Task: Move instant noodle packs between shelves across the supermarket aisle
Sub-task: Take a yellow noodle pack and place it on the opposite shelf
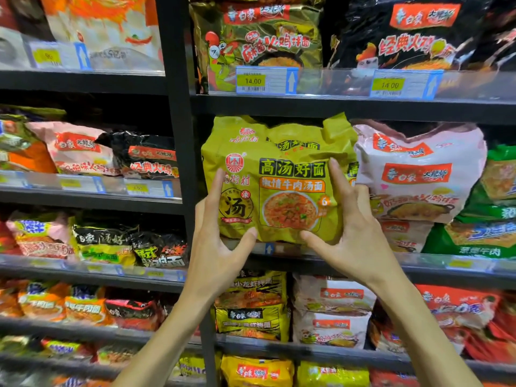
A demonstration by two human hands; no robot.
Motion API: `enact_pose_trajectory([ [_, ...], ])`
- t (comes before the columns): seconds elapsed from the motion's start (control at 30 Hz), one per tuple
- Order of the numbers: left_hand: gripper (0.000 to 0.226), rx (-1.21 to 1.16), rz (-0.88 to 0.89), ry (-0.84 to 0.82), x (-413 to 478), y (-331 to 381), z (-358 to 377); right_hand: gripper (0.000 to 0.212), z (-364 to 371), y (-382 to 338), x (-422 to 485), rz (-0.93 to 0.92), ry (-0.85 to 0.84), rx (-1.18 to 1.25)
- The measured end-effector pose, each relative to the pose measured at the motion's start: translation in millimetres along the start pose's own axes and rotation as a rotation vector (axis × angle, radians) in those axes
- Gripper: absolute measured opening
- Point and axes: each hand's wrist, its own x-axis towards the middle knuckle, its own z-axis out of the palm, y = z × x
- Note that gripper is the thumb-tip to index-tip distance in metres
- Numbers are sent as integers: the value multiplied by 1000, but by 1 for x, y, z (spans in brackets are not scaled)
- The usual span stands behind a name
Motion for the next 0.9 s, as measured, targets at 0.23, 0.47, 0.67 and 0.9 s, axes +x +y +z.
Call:
enact_pose_trajectory([
  [0.23,93,-139,-32,9,6,-7,-3,109,-4,-2,-3,-3,-20,31],
  [0.47,89,-217,1,61,-9,0,-15,114,-11,-12,-15,-58,-3,137],
  [0.67,93,-204,-48,44,-21,5,-9,110,-10,-10,-23,42,-39,229],
  [0.9,93,-273,-73,-39,-10,5,-12,99,-5,-12,-34,118,31,303],
])
